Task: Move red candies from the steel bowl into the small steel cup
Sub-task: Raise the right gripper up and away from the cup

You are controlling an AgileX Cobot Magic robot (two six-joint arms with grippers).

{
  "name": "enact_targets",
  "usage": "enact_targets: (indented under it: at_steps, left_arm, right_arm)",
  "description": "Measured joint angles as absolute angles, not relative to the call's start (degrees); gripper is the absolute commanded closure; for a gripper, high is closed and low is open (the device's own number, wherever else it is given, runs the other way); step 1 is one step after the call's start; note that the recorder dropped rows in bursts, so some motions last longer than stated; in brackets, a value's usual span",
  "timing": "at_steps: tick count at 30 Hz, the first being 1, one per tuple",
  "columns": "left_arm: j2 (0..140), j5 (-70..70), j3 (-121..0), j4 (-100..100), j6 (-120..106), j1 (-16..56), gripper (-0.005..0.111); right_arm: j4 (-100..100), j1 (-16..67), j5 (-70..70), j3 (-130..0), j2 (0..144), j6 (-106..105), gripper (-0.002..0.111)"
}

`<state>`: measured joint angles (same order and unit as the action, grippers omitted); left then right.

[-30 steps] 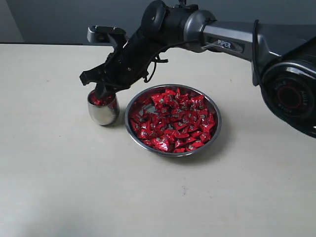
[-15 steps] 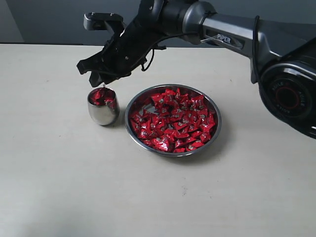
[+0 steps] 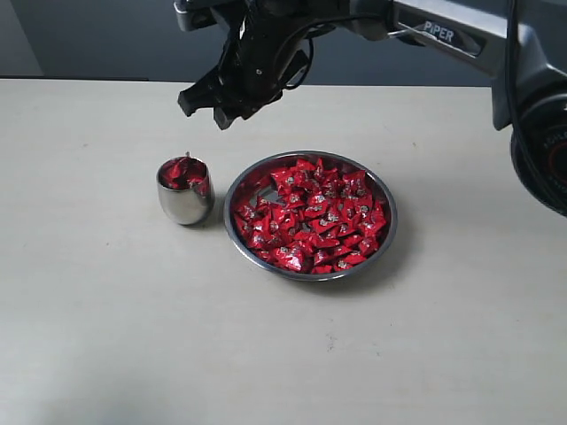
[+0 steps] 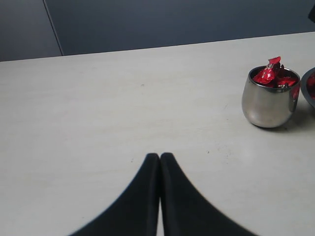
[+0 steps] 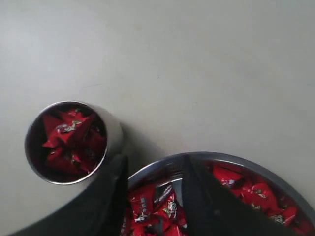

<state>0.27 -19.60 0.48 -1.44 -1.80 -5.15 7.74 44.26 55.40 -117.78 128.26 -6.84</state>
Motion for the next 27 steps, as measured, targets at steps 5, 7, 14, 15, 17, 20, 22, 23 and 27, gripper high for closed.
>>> enact_targets:
  at_steps: [5,7,14,15,17,20,22,23,27]
  left_arm:
    - [0.3,-19.6,0.5,-1.4,-1.8,-5.2,0.106]
    - [0.3,-19.6,0.5,-1.4,-1.8,-5.2,0.106]
    - [0.3,-19.6,0.5,-1.4,-1.8,-5.2,0.106]
    - [0.3,-19.6,0.5,-1.4,-1.8,-5.2,0.106]
    - [0.3,-19.6,0.5,-1.4,-1.8,-5.2,0.106]
    - [0.3,-19.6,0.5,-1.4,-1.8,-5.2,0.106]
    - [0.3,-19.6,0.5,-1.4,-1.8,-5.2,0.106]
    - [0.3,-19.6,0.5,-1.4,-1.8,-5.2,0.106]
    - [0.3,-19.6,0.5,-1.4,-1.8,-5.2,0.106]
  right_arm:
    - [7.4,44.3,55.9,-117.8,126.8,-6.4,0.072]
    - [7.4,44.3,56.0,-117.8,126.6,-6.3,0.072]
    - [7.4,44.3,56.8,-117.8,125.8,-6.2,0.072]
    - [7.4,44.3,56.9,-117.8,125.6,-6.1,0.072]
    - [7.3,44.3,57.1,-117.8,125.2,-6.1,0.072]
    - [7.0,44.3,57.2,-117.8,124.5,-6.1,0.072]
    - [6.7,44.3,57.2,-117.8,124.0,-6.1,0.072]
    - [6.6,44.3,57.2,-117.8,123.7,-6.1,0.072]
    - [6.4,44.3,57.3,-117.8,123.0,-6.1,0.072]
